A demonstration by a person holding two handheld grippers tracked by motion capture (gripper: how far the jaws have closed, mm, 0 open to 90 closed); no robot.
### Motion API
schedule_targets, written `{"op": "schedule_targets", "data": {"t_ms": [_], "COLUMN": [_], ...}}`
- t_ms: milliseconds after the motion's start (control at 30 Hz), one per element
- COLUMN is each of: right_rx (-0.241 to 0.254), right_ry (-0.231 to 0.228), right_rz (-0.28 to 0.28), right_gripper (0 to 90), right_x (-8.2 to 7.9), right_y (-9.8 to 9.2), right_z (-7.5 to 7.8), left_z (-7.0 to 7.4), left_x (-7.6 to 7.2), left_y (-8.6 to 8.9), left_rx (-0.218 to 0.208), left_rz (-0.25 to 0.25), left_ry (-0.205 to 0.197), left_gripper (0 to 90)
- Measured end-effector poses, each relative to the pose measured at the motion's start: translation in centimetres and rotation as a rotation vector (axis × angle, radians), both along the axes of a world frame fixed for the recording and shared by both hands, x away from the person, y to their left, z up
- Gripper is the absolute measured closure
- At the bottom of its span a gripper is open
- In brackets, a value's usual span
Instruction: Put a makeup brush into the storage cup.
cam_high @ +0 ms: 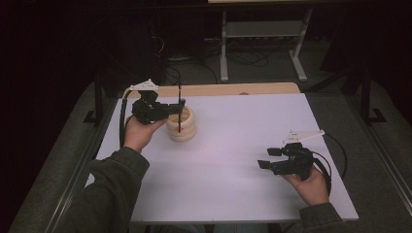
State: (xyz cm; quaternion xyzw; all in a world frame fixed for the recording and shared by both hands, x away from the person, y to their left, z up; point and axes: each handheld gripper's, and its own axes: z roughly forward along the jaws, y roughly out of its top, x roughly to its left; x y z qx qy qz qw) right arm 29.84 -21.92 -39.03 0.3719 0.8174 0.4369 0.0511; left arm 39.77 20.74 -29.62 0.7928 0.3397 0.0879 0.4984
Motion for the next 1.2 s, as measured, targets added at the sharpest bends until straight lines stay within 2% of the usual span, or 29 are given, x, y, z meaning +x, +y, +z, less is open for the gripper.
{"op": "schedule_targets", "data": {"t_ms": [133,167,400,600,833,1200], "right_rx": [-0.002,-0.002,-0.002,-0.004,-0.002,0.003], "right_ry": [-0.001,-0.002,-0.003,-0.001,-0.005,-0.011], "right_rz": [-0.002,-0.003,-0.005,-0.003,-0.006,-0.009], "right_gripper": [32.7,32.6,32.1,31.2,31.0,30.9], "right_x": [0.0,0.0,0.0,0.0,0.0,0.0], "right_y": [-0.1,-0.1,-0.1,0.0,0.0,0.0], "right_z": [0.0,0.0,0.0,-0.1,0.0,0.1], "left_z": [0.2,0.2,0.4,1.2,2.2,3.5], "left_x": [0.4,0.4,1.0,1.4,1.7,2.5], "left_y": [0.4,0.4,1.1,1.5,1.7,1.6], "left_rx": [0.006,-0.007,-0.015,-0.009,-0.021,-0.011], "left_rz": [0.013,0.021,0.047,0.065,0.081,0.099], "left_ry": [-0.001,0.003,0.005,-0.008,-0.03,-0.058], "left_gripper": [85.4,85.4,85.4,85.3,85.3,85.3]}}
